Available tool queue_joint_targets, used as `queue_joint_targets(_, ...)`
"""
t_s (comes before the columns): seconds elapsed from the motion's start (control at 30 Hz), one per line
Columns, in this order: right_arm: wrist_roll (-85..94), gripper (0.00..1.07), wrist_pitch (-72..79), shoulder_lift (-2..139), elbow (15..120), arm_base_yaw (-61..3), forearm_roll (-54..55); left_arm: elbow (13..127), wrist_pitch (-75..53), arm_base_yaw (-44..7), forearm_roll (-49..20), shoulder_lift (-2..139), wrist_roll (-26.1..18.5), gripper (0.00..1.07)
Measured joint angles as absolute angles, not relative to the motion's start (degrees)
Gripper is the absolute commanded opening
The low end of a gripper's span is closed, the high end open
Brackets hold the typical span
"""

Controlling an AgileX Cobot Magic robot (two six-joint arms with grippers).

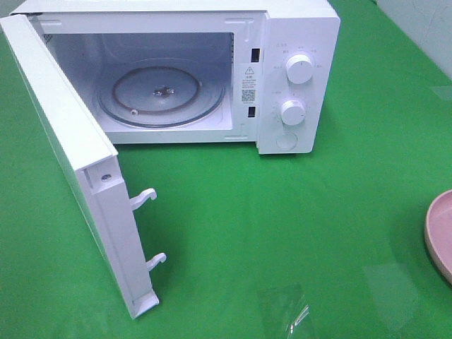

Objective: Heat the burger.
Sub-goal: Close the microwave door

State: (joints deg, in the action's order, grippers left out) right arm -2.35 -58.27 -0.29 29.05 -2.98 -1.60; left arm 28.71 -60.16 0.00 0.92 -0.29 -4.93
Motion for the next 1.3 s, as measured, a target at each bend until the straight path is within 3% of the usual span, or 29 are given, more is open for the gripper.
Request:
queue_joint_targets(0.3, -2.35, 0.76, -58.27, -0.29, 29.05, -2.98, -1.60, 28.82, -60.16, 0.00, 0.92, -0.29, -4.93, 0.97)
queue_joint_targets(0.43, -2.35, 0.76, -58.27, -0.29, 29.05, -2.98, -1.60, 29.62, -58.84, 0.00, 0.92, -0.29, -4.70, 0.90)
queue_joint_targets(0.5, -2.35, 0.76, -58.27, -0.29, 29.05, -2.98, -1.60, 29.91, -57.75, 0.00, 0.92, 0.06, -4.70, 0.85)
queue_joint_targets(0.53, -2.35, 0.76, -58.27, -0.29, 29.05, -2.98, -1.60, 29.97, -56.04, 0.00, 0.92, 1.38, -4.70, 0.77)
queue_joint_targets(0.57, -2.35, 0.76, -58.27, -0.29, 29.05, -2.98, -1.60, 29.97, -56.04, 0.00, 0.92, 1.38, -4.70, 0.77)
queue_joint_targets(0.6, -2.35, 0.76, -58.27, -0.29, 29.05, -2.98, -1.60, 30.02, -54.20, 0.00, 0.92, 3.09, -4.70, 0.68)
queue_joint_targets(0.63, -2.35, 0.76, -58.27, -0.29, 29.05, -2.98, -1.60, 30.02, -54.20, 0.00, 0.92, 3.09, -4.70, 0.68)
queue_joint_targets(0.67, -2.35, 0.76, -58.27, -0.29, 29.05, -2.98, -1.60, 30.02, -51.74, 0.00, 0.92, 5.33, -4.70, 0.58)
queue_joint_targets(0.77, -2.35, 0.76, -58.27, -0.29, 29.05, -2.98, -1.60, 30.02, -49.33, 0.00, 0.92, 7.73, -4.70, 0.53)
queue_joint_targets(0.8, -2.35, 0.76, -58.27, -0.29, 29.05, -2.98, -1.60, 30.02, -47.78, 0.00, 0.97, 10.26, -4.70, 0.43)
queue_joint_targets(0.83, -2.35, 0.76, -58.27, -0.29, 29.05, -2.98, -1.60, 30.02, -47.78, 0.00, 0.97, 10.26, -4.70, 0.43)
queue_joint_targets(0.87, -2.35, 0.76, -58.27, -0.29, 29.05, -2.98, -1.60, 30.02, -45.26, 0.00, 1.09, 13.46, -4.70, 0.31)
queue_joint_targets(0.9, -2.35, 0.76, -58.27, -0.29, 29.05, -2.98, -1.60, 30.02, -45.26, 0.00, 1.09, 13.46, -4.70, 0.31)
queue_joint_targets(0.93, -2.35, 0.76, -58.27, -0.29, 29.05, -2.98, -1.60, 30.02, -43.20, 0.00, 1.15, 16.39, -4.70, 0.14)
queue_joint_targets(0.97, -2.35, 0.76, -58.27, -0.29, 29.05, -2.98, -1.60, 30.02, -41.88, 0.00, 1.15, 18.05, -4.70, 0.06)
queue_joint_targets(1.0, -2.35, 0.76, -58.27, -0.29, 29.05, -2.98, -1.60, 30.02, -41.88, 0.00, 1.15, 18.05, -4.70, 0.06)
queue_joint_targets(1.03, -2.35, 0.76, -58.27, -0.29, 29.05, -2.98, -1.60, 29.56, -39.65, 0.00, 1.15, 20.80, -4.70, 0.00)
queue_joint_targets(1.3, -2.35, 0.76, -58.27, -0.29, 29.05, -2.98, -1.60, 24.47, -23.84, 0.00, 1.15, 28.25, -4.70, 0.00)
